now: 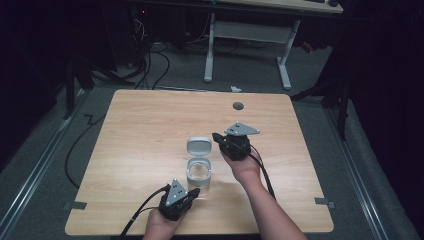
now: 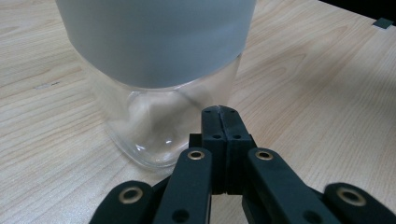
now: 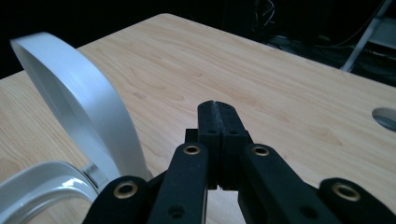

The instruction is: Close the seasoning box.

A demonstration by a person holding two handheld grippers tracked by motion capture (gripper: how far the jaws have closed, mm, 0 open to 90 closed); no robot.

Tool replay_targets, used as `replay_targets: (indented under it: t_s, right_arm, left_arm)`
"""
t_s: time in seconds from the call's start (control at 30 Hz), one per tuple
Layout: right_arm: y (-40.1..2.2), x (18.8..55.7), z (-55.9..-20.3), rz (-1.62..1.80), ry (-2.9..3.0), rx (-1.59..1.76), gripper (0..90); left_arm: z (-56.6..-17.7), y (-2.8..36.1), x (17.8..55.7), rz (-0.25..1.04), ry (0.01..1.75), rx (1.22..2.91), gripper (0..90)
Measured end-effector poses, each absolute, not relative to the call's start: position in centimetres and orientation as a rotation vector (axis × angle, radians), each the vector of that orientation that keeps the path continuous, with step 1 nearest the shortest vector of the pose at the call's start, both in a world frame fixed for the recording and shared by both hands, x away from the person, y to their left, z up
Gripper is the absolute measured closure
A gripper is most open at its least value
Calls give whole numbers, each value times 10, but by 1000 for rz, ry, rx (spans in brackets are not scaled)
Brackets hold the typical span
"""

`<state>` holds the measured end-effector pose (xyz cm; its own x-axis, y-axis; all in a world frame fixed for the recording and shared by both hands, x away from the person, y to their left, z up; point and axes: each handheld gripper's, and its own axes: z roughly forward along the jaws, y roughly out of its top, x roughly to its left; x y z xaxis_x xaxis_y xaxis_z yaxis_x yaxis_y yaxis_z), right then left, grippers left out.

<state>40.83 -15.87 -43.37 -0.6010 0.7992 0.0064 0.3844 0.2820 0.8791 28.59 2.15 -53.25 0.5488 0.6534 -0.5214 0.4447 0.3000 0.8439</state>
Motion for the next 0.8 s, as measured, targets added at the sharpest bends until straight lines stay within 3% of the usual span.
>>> replay_targets:
  t_s: [0.8]
  right_arm:
    - [-148,369,-414,1325,2139,941,900]
  left_arm:
    - [-533,22,287,169,1064,1328,900]
